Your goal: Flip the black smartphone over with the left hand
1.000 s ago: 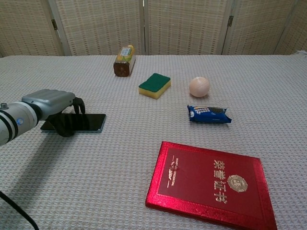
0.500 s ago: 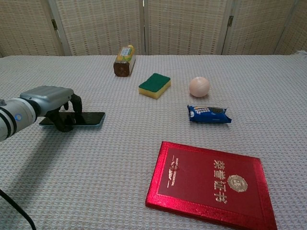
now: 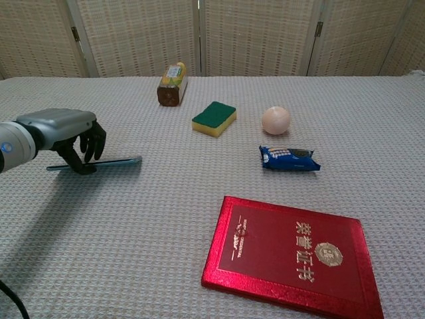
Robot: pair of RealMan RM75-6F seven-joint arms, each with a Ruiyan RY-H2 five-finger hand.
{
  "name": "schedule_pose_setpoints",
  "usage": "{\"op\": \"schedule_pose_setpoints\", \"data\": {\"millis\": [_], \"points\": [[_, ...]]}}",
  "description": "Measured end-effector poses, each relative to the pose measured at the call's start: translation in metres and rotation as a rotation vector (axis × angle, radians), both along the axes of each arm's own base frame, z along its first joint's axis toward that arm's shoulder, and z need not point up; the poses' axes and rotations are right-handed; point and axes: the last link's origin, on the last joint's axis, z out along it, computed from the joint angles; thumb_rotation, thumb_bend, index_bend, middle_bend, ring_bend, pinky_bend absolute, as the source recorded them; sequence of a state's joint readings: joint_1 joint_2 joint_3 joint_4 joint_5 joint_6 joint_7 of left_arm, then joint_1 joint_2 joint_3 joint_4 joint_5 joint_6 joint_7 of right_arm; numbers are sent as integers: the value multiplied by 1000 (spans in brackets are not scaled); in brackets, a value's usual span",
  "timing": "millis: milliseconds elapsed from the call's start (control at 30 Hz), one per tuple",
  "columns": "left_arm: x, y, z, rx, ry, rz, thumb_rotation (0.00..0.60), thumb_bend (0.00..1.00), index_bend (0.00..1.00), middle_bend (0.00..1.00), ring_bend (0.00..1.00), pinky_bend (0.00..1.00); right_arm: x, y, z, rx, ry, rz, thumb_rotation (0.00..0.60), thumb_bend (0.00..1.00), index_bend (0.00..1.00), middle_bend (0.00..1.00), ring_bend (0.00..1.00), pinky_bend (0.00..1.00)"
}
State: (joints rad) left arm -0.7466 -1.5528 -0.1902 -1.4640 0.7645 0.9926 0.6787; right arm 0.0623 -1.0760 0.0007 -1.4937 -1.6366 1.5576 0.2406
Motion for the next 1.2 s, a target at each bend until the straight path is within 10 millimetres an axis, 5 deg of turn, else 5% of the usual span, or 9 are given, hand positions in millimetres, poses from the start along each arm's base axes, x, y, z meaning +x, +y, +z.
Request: {"op": "schedule_pose_setpoints", "data": {"millis": [533, 800, 967, 1200], "points": [[4, 55, 33, 26, -22, 128, 600, 577, 533, 591, 445, 201, -3, 2, 2, -7, 2, -22, 600, 99, 113, 208, 107, 85], [-9, 72, 52, 65, -24, 208, 600, 568, 144, 141, 53, 201, -2, 1, 1, -2, 3, -18, 600, 100, 113, 208, 107, 85], [-8, 70, 59, 99, -60, 195, 600, 549, 61, 76, 15, 200, -2, 1, 2, -3, 6, -16, 600, 99, 113, 208, 107, 85], [-9, 43, 73, 179, -119, 116, 600, 373, 64, 77, 19, 200, -3, 2, 4, 0, 22, -13, 600, 99, 113, 208, 107, 85]]}}
